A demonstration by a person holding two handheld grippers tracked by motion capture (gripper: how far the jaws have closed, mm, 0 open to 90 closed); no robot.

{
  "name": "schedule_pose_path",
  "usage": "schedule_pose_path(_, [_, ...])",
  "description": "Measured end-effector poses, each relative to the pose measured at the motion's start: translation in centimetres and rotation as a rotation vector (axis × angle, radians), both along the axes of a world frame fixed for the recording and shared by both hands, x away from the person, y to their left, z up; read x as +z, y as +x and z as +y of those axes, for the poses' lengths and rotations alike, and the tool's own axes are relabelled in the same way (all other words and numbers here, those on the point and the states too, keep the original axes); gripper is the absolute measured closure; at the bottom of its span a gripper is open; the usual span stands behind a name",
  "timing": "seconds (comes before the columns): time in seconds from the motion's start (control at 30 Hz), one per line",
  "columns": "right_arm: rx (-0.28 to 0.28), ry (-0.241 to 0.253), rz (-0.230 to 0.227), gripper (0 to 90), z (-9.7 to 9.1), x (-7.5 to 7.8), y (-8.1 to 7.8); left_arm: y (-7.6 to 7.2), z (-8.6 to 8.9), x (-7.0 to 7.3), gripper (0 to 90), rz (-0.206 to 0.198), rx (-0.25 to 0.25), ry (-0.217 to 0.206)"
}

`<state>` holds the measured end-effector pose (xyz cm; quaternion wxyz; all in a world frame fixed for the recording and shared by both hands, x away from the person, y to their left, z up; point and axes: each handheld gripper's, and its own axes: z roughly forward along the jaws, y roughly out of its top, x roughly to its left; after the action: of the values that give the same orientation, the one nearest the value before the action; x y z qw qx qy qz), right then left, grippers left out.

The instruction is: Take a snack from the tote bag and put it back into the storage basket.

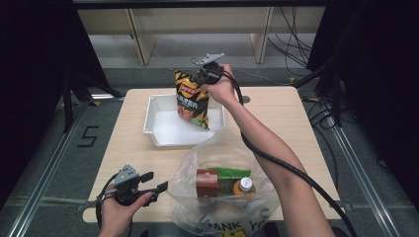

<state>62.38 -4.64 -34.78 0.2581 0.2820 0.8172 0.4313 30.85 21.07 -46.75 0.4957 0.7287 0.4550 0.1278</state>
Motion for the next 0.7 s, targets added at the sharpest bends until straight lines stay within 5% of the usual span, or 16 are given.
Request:
schedule_pose_path(0.4, [0.005, 0.051, -0.019, 54.4, -0.2, 1.8, -1.8, 0.0, 0.0, 0.0, 28.4, -0.008, -0.016, 0.011])
schedule_pose_path(0.7, [-0.017, 0.082, 0.038, 51.8, -1.2, 2.4, -2.6, 0.0, 0.0, 0.0, 28.4, -0.003, -0.007, 0.012])
